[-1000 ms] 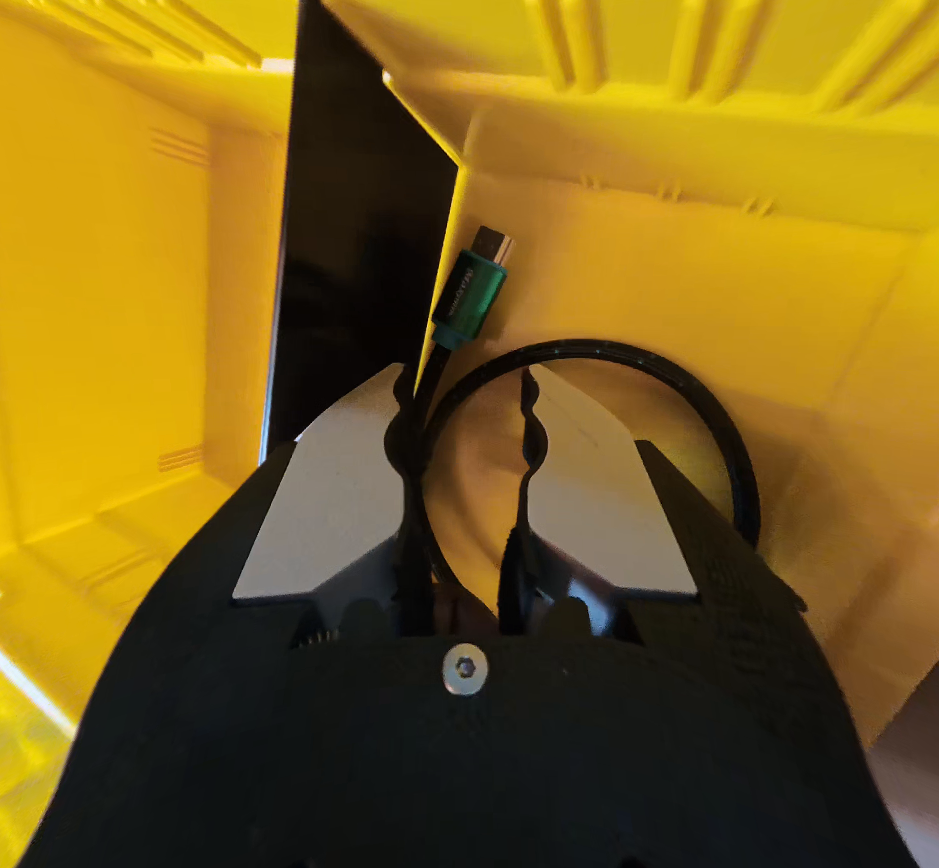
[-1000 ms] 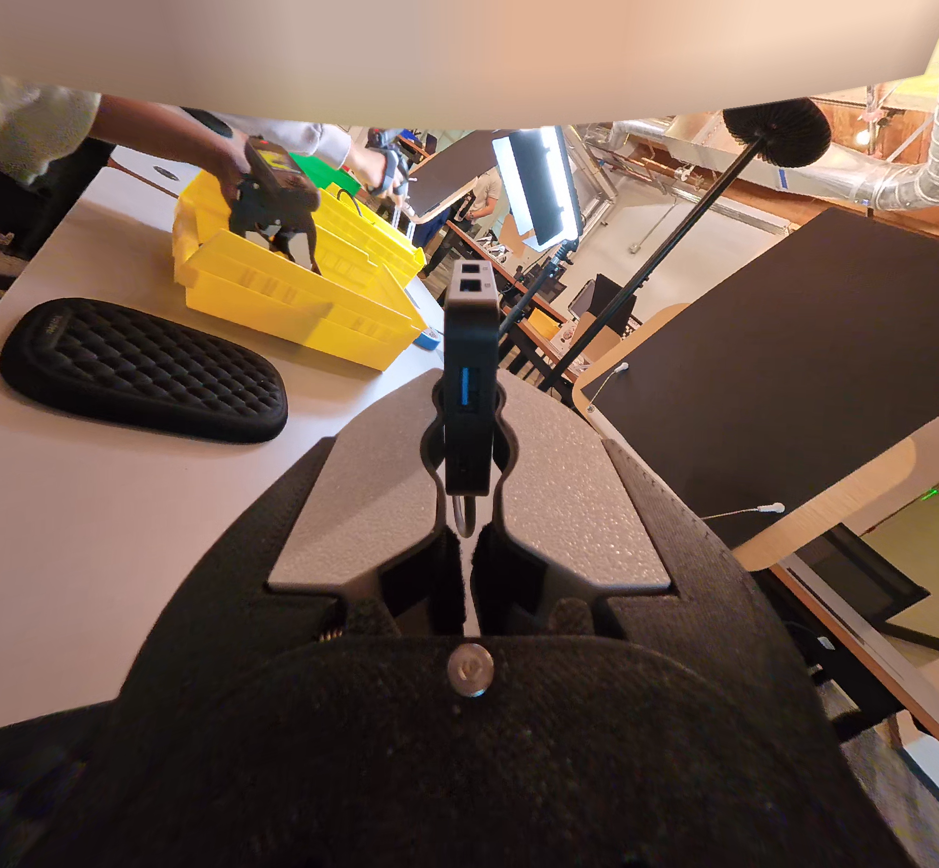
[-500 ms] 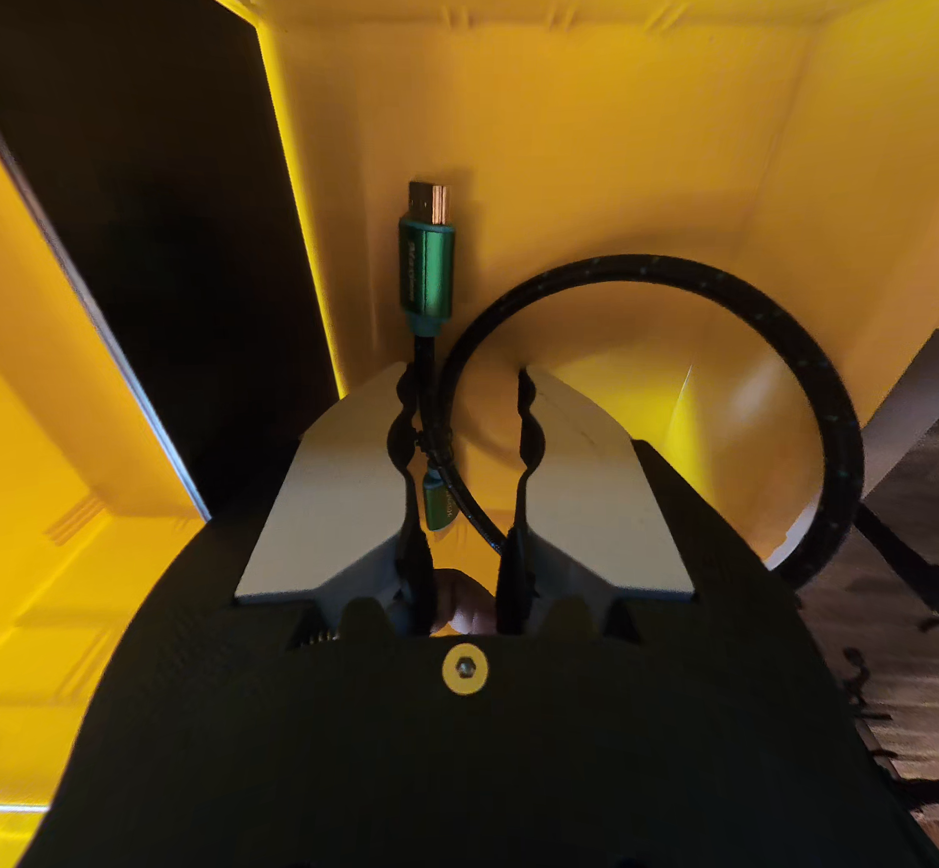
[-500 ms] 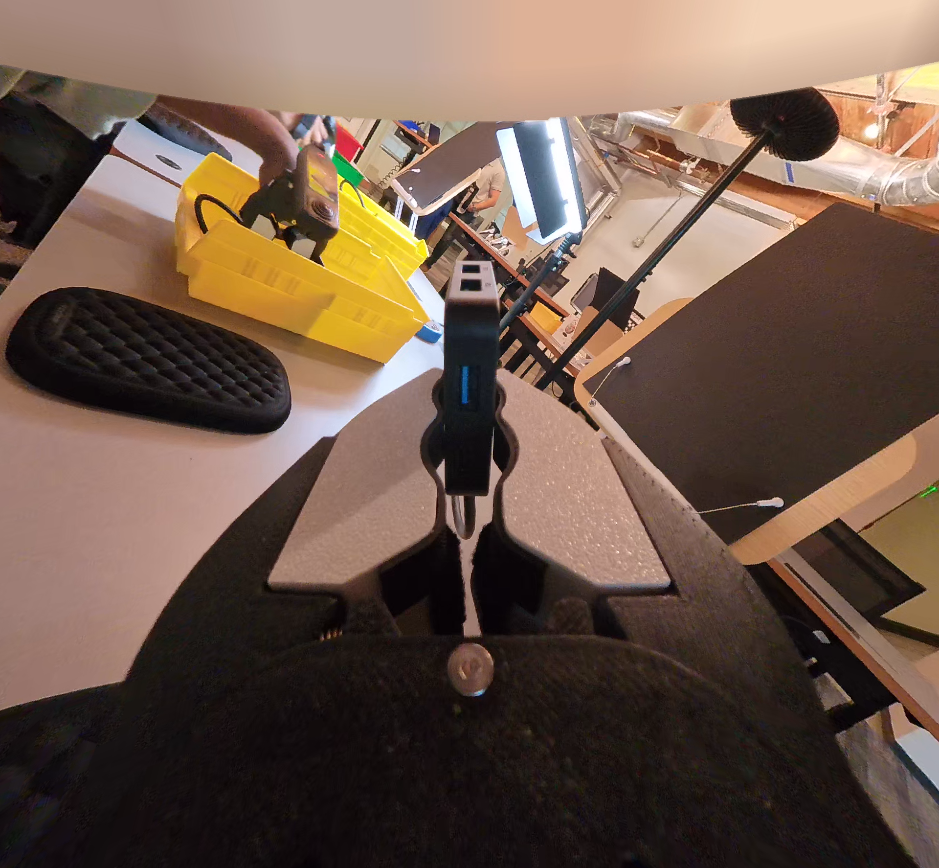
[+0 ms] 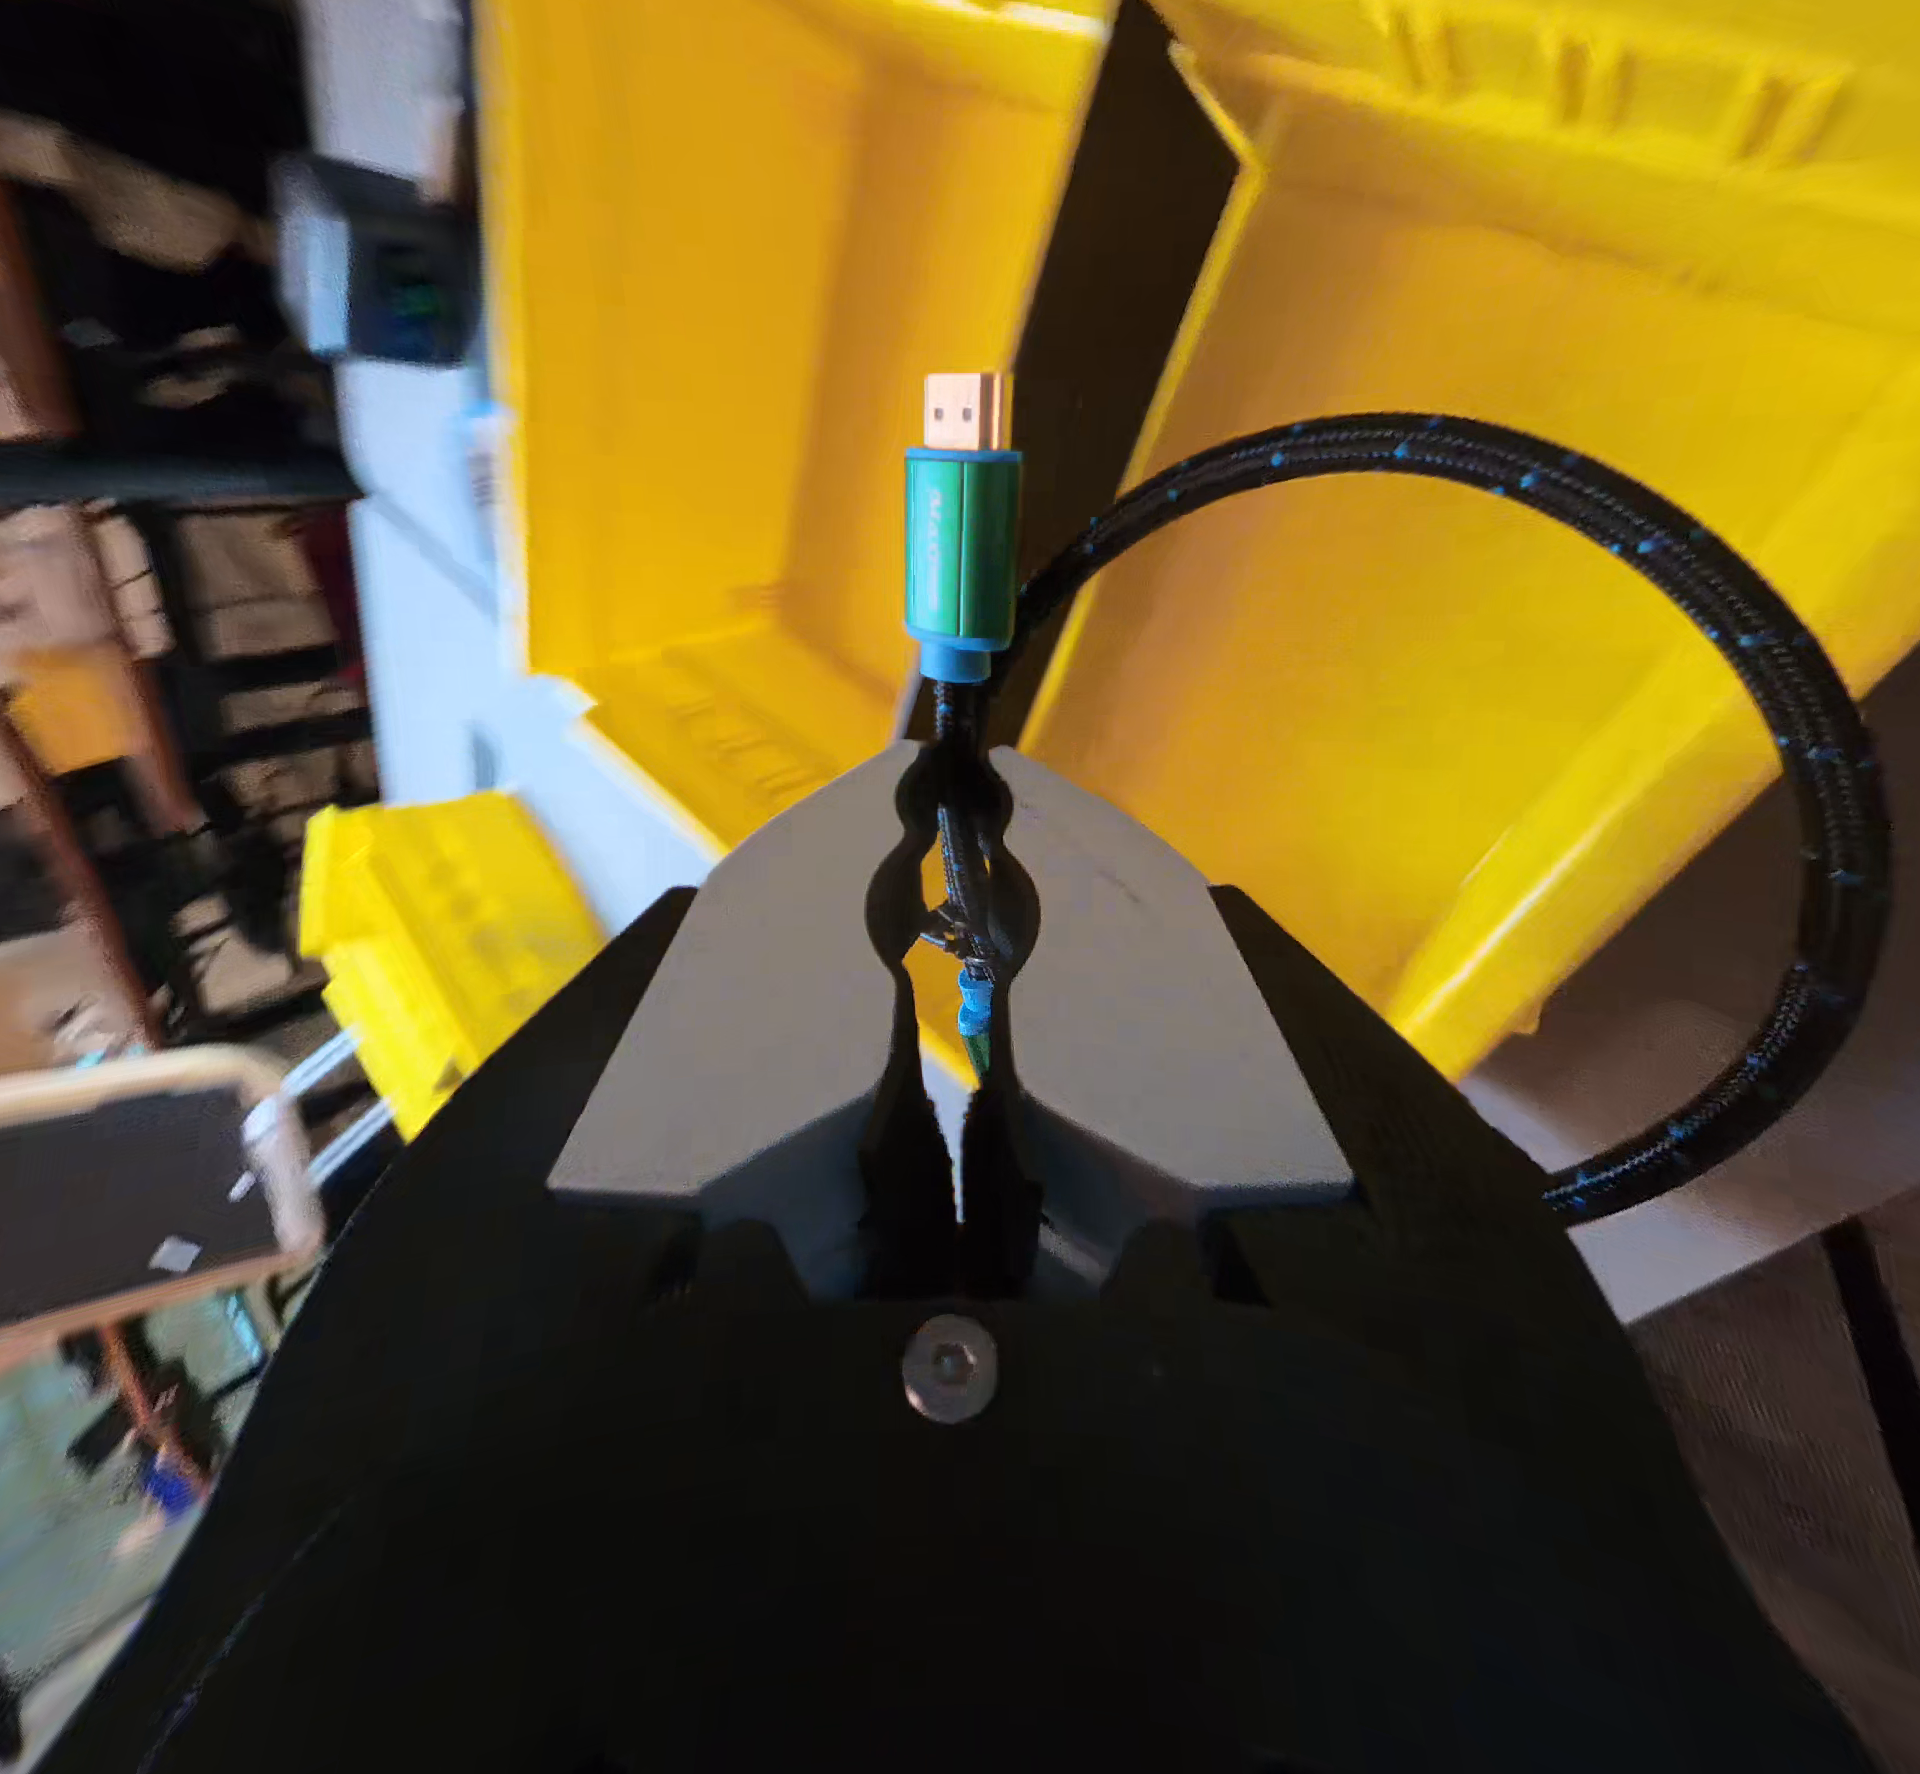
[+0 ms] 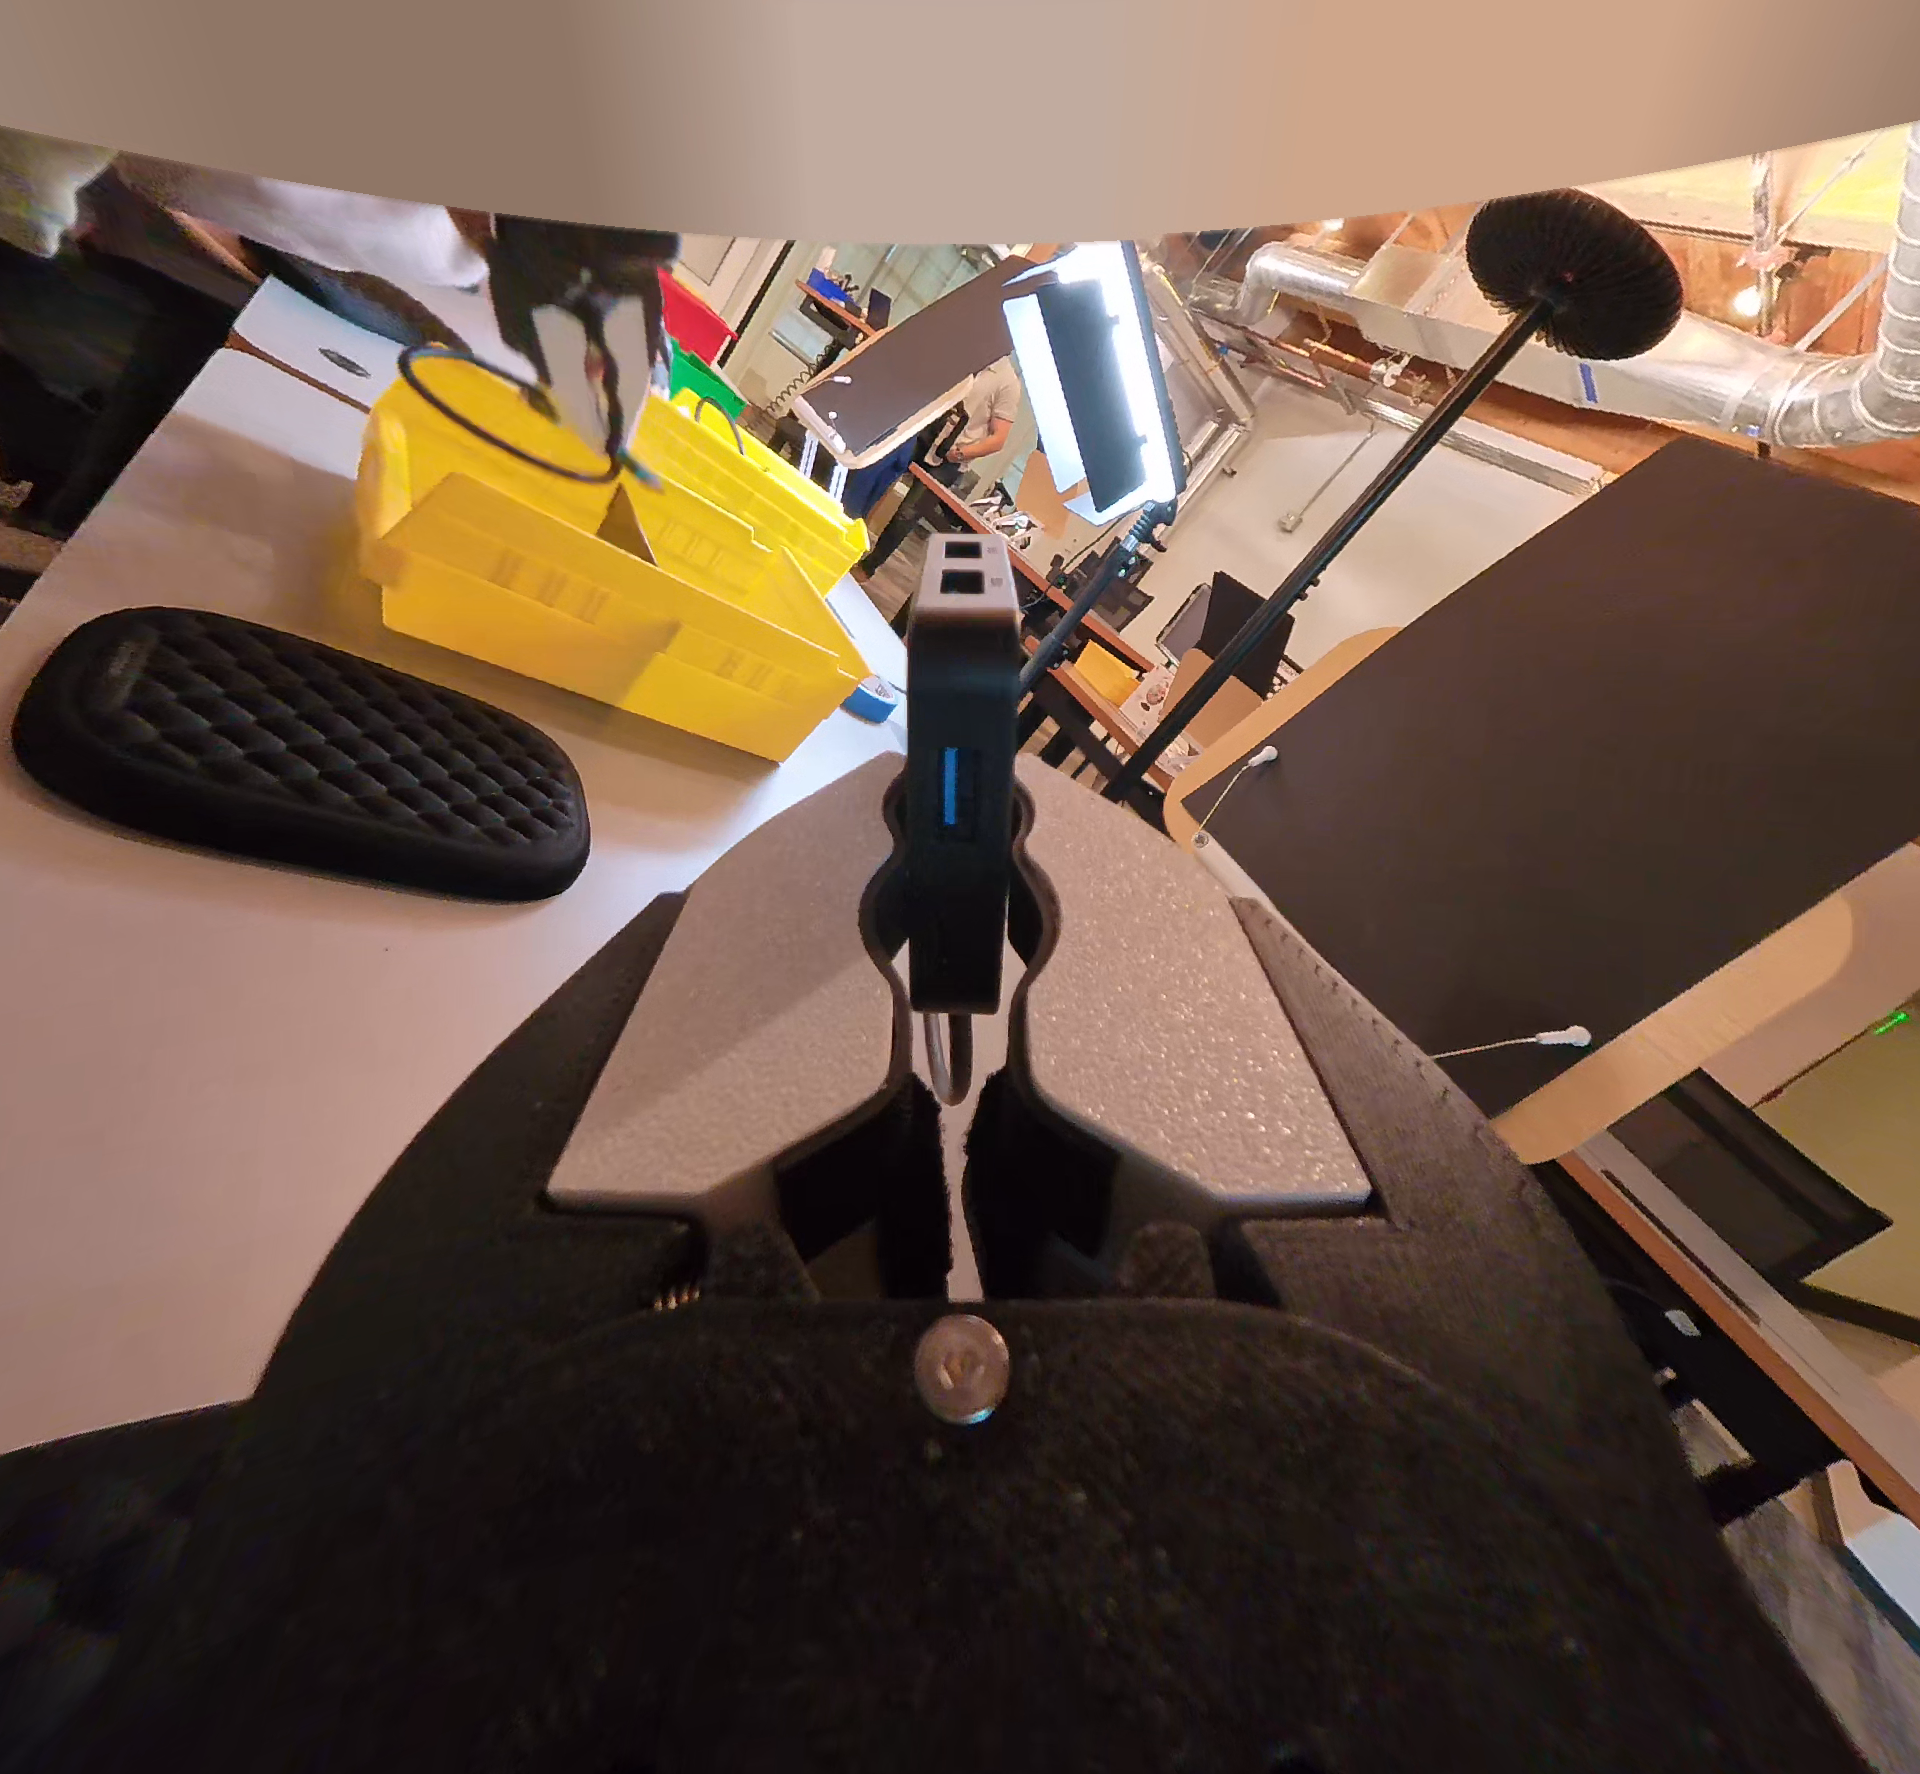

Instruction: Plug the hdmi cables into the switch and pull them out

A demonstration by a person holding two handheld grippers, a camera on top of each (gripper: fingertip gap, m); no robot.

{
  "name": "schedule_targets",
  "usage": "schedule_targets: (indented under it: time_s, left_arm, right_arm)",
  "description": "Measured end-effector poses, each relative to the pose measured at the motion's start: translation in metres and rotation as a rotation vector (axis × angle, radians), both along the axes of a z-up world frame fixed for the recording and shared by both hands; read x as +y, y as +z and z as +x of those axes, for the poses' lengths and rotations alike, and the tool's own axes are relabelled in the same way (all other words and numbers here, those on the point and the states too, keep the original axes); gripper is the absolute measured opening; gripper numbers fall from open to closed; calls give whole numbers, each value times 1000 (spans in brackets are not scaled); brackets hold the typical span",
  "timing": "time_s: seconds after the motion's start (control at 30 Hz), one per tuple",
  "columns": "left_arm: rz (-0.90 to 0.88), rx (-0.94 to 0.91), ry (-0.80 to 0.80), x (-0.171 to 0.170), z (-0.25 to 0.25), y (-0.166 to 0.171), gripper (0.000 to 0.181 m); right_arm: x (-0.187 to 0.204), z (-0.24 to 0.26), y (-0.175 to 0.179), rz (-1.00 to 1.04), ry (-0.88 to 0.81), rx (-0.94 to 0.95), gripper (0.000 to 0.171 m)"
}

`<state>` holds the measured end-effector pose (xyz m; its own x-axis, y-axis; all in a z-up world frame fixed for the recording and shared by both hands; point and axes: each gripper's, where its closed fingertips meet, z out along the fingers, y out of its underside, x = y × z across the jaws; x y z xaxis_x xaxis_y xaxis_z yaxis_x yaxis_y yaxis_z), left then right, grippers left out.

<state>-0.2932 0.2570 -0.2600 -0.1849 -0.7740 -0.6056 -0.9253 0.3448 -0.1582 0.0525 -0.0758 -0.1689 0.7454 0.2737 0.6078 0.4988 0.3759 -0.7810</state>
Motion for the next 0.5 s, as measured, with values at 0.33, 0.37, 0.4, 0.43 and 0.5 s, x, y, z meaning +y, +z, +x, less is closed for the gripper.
schedule_targets:
  time_s: [0.33, 0.37, 0.4, 0.43, 0.5]
  left_arm:
    - [-175, -431, -70, -188, 140, 45, 6]
    - [-151, -343, -31, -192, 144, 18, 6]
    - [-117, -254, 21, -190, 143, -7, 6]
    - [-108, -191, 76, -187, 141, -31, 6]
    - [-172, -57, 144, -190, 131, -78, 6]
  right_arm:
    - [-7, -3, -2, 37, 34, 40, 14]
    - [-9, -2, -1, 43, 40, 47, 14]
    - [-11, -2, 0, 49, 47, 49, 14]
    - [-14, -2, 2, 55, 53, 49, 14]
    - [-17, -1, 4, 61, 67, 44, 13]
